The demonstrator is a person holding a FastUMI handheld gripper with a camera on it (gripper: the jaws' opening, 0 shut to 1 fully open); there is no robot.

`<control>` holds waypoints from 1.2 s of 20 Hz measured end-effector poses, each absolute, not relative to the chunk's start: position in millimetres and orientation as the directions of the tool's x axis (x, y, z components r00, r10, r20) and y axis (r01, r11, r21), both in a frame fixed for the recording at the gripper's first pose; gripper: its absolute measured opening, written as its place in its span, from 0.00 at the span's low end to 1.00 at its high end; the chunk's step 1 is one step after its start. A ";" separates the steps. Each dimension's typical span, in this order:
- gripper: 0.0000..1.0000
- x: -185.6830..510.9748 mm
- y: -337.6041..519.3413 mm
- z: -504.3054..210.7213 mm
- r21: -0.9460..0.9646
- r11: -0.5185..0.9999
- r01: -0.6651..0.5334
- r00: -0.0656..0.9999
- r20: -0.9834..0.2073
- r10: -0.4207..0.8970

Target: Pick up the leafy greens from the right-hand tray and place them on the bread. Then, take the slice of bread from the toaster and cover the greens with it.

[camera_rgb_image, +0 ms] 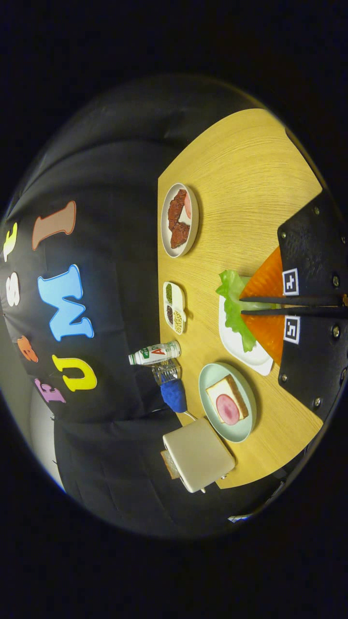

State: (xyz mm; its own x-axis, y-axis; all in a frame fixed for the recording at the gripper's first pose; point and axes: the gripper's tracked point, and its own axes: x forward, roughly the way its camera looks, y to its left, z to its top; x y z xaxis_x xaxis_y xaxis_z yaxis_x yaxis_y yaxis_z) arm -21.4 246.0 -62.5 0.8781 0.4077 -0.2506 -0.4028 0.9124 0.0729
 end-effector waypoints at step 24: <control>0.01 -56.3 376.5 -12.8 0.050 0.787 -0.614 0.777 -0.136 0.615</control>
State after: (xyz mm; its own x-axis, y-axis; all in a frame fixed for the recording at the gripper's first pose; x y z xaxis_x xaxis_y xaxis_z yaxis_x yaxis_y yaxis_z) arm -56.3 376.5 -12.8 0.7768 0.6148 -0.1361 -0.6145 0.7874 0.0497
